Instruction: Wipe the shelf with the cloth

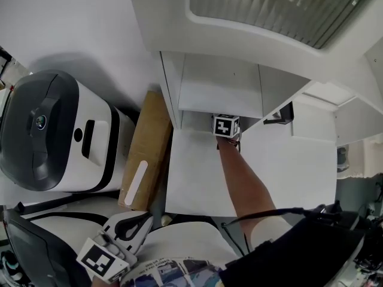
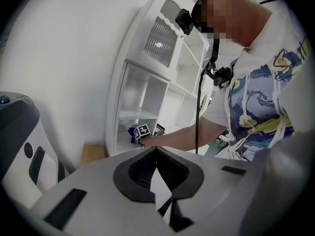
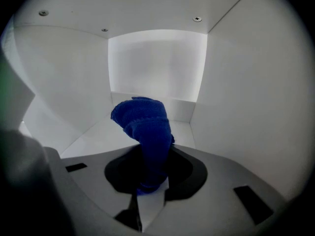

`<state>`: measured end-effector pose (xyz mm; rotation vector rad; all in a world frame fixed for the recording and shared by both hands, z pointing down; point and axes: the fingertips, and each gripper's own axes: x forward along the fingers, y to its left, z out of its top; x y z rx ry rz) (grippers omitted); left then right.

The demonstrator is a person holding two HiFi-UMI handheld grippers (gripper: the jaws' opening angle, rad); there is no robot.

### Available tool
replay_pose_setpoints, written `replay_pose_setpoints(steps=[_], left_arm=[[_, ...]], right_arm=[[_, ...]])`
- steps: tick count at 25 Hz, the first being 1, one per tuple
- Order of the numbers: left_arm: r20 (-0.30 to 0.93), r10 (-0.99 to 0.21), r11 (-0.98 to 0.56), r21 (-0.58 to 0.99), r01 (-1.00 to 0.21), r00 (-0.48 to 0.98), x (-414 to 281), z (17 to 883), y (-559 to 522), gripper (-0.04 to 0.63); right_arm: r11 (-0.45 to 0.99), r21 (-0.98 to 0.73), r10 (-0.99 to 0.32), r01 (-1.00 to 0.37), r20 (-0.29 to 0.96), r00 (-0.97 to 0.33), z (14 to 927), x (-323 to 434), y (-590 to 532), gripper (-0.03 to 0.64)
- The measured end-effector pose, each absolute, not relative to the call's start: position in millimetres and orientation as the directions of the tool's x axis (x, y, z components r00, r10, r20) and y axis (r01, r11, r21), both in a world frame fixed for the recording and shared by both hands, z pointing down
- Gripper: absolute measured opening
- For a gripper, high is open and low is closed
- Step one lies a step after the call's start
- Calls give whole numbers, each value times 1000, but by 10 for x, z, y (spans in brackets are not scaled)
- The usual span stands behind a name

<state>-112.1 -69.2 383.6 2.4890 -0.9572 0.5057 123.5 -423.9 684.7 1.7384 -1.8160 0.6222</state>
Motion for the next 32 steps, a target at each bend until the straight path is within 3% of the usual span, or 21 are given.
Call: replay_pose_setpoints(steps=[6,11,17,25,32], left_arm=[[465,-541,-675,256,-692,701,-1127,3824,-684,12],[449,-535,-694,250,-675,716,-1044,3803,-686,12],[469,-536,-652,297,-698,701,-1018,3784,-642,12],[470,-543,-641,303,-705,696,-1023,3808,-617,12],[455,-529,-670,294,-682,716,-964,3807,-623,12]], right_arm=[[78,-22,-779,-997,623,-75,6718,997,-4229,100],[194,-111,-786,-975,577,-222,6601,408,-4249,100],[269,-145,-737,-952,605,-301,6718,-82,-4206,100],[237,-78,-720,-968,655,-229,6915,226,-4176,100],[125,-12,-724,-992,682,-100,6885,854,-4056,100]])
